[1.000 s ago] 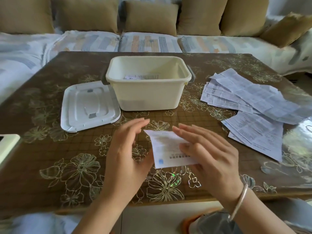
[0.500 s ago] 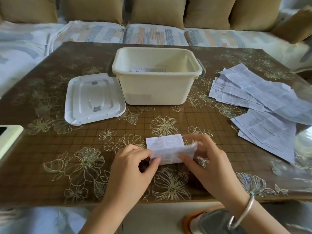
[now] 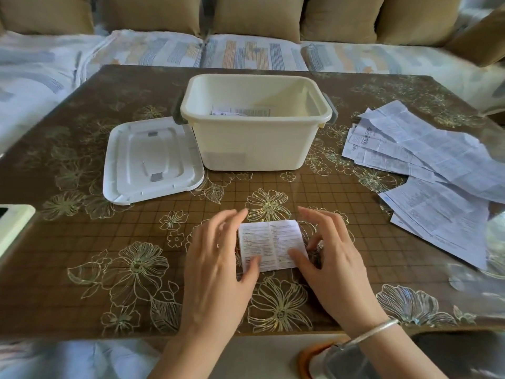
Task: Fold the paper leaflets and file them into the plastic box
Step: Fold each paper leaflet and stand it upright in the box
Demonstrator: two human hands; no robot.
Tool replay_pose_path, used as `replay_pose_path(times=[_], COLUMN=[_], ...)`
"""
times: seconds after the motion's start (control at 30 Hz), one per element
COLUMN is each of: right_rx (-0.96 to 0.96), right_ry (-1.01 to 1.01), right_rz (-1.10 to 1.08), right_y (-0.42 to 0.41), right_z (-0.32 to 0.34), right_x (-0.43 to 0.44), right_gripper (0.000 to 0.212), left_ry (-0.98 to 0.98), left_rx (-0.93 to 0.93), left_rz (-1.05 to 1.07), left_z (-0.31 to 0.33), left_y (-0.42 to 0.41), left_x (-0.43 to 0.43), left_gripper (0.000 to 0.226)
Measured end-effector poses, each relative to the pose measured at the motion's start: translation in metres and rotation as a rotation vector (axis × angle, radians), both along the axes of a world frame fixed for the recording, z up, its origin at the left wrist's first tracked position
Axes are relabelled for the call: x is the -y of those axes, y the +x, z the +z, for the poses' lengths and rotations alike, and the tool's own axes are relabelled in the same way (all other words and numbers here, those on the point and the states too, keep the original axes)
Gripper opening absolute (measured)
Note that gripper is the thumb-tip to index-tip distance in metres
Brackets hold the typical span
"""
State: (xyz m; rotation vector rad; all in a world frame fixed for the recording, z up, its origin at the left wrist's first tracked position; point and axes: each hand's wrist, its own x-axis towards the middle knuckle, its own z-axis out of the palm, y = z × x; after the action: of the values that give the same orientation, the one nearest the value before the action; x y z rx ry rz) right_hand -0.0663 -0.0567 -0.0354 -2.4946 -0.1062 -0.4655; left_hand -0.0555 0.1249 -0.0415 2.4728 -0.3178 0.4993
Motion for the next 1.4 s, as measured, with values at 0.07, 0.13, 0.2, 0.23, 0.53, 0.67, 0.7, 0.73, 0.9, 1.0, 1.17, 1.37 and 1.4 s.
replay_pose_path(times=[0.07, 0.13, 0.2, 0.23, 0.53, 0.67, 0.7, 0.73, 0.9, 1.0, 1.17, 1.37, 1.4], right_rx=[0.007, 0.032, 0.068, 0.074, 0.154, 0.188, 0.184, 0.182, 0.152, 0.092, 0.088, 0.006, -0.013], right_ry=[-0.017, -0.039, -0.072, -0.086, -0.321, -0.322, -0.289, -0.244, -0.055, 0.048, -0.042, -0.168, -0.178], right_rz=[-0.002, -0.001, 0.031, 0.070, 0.406, 0.397, 0.363, 0.324, 0.235, 0.163, 0.105, 0.072, 0.057], right_y=[0.000, 0.001, 0.001, 0.001, 0.011, 0.012, 0.011, 0.010, 0.000, -0.002, 0.000, -0.001, 0.000], right_z=[0.000, -0.001, 0.000, 0.001, 0.009, 0.009, 0.010, 0.011, 0.010, 0.004, 0.000, 0.007, 0.009], right_x=[0.000, 0.000, 0.000, 0.001, 0.021, 0.021, 0.020, 0.019, 0.012, 0.008, 0.008, 0.003, 0.001], right_gripper=[0.047, 0.029, 0.013, 0.011, 0.022, 0.024, 0.024, 0.024, 0.017, 0.017, 0.009, 0.015, 0.017], left_ry=[0.051, 0.065, 0.047, 0.043, -0.041, -0.034, -0.028, -0.030, -0.077, -0.065, -0.026, -0.017, -0.019], left_rx=[0.032, 0.066, 0.092, 0.101, 0.055, 0.045, 0.053, 0.067, 0.094, 0.080, 0.048, 0.019, 0.019], left_rz=[-0.042, -0.070, -0.082, -0.083, -0.101, -0.127, -0.130, -0.131, -0.091, -0.049, -0.020, 0.016, 0.017], left_z=[-0.001, -0.003, -0.005, -0.005, -0.005, -0.004, -0.005, -0.005, -0.005, -0.004, -0.002, -0.003, -0.003], left_y=[0.000, 0.000, 0.001, 0.002, 0.003, 0.001, 0.001, 0.001, 0.001, 0.001, 0.000, -0.001, -0.001], left_x=[0.000, -0.001, -0.002, -0.002, -0.004, -0.004, -0.005, -0.005, -0.007, -0.005, -0.001, 0.000, 0.000], left_gripper=[0.039, 0.018, 0.012, 0.011, 0.024, 0.036, 0.035, 0.033, 0.029, 0.026, 0.027, 0.033, 0.037])
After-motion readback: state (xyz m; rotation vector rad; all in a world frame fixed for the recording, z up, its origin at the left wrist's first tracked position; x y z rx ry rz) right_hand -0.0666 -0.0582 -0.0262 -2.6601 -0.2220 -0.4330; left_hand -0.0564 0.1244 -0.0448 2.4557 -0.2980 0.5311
